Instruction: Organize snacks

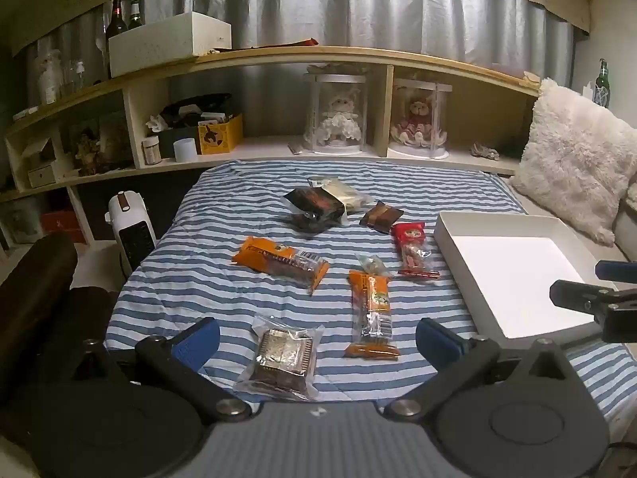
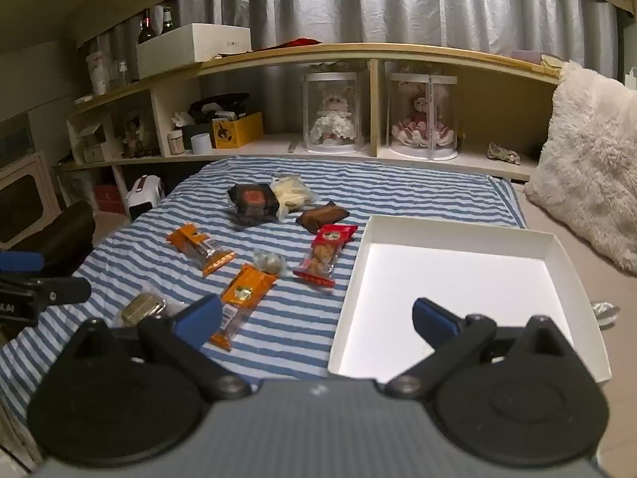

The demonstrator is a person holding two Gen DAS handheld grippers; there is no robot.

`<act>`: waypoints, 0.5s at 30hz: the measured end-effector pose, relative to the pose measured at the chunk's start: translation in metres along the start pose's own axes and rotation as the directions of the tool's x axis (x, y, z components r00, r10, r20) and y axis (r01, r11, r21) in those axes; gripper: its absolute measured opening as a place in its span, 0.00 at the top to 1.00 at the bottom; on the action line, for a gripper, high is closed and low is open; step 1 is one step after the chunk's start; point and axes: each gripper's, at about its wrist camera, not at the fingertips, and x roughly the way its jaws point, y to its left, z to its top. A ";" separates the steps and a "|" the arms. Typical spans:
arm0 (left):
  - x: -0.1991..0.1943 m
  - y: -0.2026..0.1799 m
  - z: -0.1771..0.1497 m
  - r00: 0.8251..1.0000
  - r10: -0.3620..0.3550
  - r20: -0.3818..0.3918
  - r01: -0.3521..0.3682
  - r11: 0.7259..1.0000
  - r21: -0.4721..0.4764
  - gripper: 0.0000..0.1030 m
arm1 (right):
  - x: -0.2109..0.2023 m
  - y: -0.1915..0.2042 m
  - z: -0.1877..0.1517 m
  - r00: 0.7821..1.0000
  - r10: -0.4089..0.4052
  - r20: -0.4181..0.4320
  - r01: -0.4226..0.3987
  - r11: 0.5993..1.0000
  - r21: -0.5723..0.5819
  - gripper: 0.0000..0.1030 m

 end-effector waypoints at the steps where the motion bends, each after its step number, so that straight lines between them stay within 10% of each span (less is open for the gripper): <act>1: 0.000 0.000 0.000 1.000 0.000 0.001 0.000 1.000 0.000 0.00 | 0.000 0.000 0.000 1.000 0.001 0.000 -0.001 1.000 0.002 0.01; 15: 0.001 -0.007 0.003 1.000 -0.005 -0.011 0.005 1.000 0.002 0.00 | 0.003 -0.002 -0.001 1.000 -0.003 -0.009 0.003 1.000 0.011 0.01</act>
